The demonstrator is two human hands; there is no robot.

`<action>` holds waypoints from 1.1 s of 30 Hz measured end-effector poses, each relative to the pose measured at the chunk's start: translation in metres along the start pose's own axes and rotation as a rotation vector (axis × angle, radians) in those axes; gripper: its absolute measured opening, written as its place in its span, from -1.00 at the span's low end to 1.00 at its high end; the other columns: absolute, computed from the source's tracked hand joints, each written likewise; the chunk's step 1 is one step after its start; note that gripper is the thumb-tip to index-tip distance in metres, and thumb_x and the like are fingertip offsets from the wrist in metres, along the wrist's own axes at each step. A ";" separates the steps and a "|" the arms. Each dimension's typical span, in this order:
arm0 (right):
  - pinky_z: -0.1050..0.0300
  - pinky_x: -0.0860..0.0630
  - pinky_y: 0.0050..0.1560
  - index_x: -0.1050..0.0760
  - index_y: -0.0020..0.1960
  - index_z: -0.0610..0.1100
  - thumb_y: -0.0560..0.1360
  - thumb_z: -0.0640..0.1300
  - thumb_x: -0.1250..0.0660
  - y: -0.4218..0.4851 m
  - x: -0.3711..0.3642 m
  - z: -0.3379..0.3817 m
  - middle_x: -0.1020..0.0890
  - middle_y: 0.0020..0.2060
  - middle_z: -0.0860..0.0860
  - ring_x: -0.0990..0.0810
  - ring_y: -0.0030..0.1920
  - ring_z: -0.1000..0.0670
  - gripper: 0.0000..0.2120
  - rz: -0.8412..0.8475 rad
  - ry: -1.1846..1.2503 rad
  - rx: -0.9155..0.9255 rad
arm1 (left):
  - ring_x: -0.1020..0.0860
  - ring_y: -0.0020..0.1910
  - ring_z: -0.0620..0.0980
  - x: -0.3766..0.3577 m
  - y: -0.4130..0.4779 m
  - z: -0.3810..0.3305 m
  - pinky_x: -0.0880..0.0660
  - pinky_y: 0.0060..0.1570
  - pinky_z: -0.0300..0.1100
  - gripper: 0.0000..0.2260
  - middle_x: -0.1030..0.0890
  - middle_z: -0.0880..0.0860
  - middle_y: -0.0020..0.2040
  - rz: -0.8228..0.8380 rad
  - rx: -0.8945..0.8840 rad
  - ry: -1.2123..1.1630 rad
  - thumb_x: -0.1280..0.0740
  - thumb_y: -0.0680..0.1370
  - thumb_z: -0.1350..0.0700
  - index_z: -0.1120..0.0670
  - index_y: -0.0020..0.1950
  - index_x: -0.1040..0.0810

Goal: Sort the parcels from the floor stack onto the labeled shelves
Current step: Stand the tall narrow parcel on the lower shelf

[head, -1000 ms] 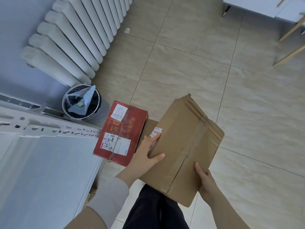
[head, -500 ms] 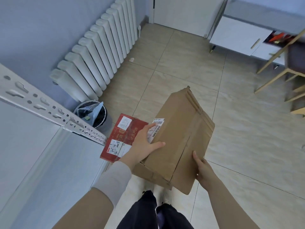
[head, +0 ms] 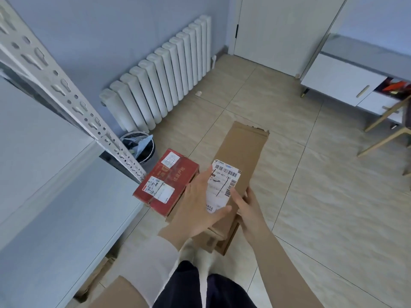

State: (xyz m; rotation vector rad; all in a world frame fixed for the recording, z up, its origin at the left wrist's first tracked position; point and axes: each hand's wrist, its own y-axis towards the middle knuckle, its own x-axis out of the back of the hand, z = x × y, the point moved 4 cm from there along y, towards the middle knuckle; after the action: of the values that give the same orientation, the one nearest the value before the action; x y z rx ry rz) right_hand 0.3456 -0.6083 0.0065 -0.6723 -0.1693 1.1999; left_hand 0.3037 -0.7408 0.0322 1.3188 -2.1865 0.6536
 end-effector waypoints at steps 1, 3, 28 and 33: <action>0.08 -0.53 0.07 -0.34 0.37 0.12 0.50 -0.07 -0.34 -0.007 0.004 0.000 -0.59 0.18 0.14 -0.58 0.17 0.06 -0.54 -0.001 0.008 0.007 | -0.31 0.28 -0.25 -0.002 -0.006 0.000 -0.31 0.27 -0.23 -0.26 -0.29 -0.17 0.36 0.035 0.035 -0.118 -0.39 0.38 -0.19 -0.34 0.37 0.05; 0.16 -0.55 0.00 -0.36 0.36 0.09 0.51 -0.13 -0.33 -0.018 0.010 -0.001 -0.60 0.16 0.11 -0.59 0.14 0.06 -0.56 -0.022 0.008 0.019 | -0.44 0.27 -0.19 0.001 -0.017 -0.002 -0.49 0.18 -0.17 -0.41 -0.41 -0.21 0.30 0.039 0.095 -0.335 -0.34 0.42 -0.18 -0.37 0.31 -0.06; -0.07 -0.42 0.31 -0.32 0.39 0.15 0.59 0.15 -0.10 -0.195 -0.067 -0.087 -0.55 0.25 0.10 -0.49 0.27 0.02 -0.62 0.356 -0.277 -0.113 | -0.36 0.32 -0.18 0.023 -0.281 0.014 -0.24 0.28 -0.28 -0.53 -0.37 -0.18 0.38 -0.540 0.413 -0.964 -0.25 0.57 0.04 -0.14 0.47 -0.23; -0.05 -0.37 0.36 -0.31 0.39 0.15 0.58 0.18 -0.06 -0.235 -0.066 -0.106 -0.51 0.28 0.13 -0.47 0.29 0.05 -0.60 0.536 -0.419 -0.100 | -0.37 0.32 -0.20 0.011 -0.345 -0.007 -0.24 0.32 -0.26 -0.58 -0.40 -0.18 0.36 -0.682 0.435 -0.926 -0.19 0.60 0.07 -0.09 0.47 -0.26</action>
State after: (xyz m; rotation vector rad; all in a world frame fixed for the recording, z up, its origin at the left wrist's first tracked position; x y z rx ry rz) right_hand 0.5586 -0.7548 0.0696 -0.5601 -0.4201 1.8542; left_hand 0.6101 -0.8875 0.0939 2.8487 -1.9772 0.2447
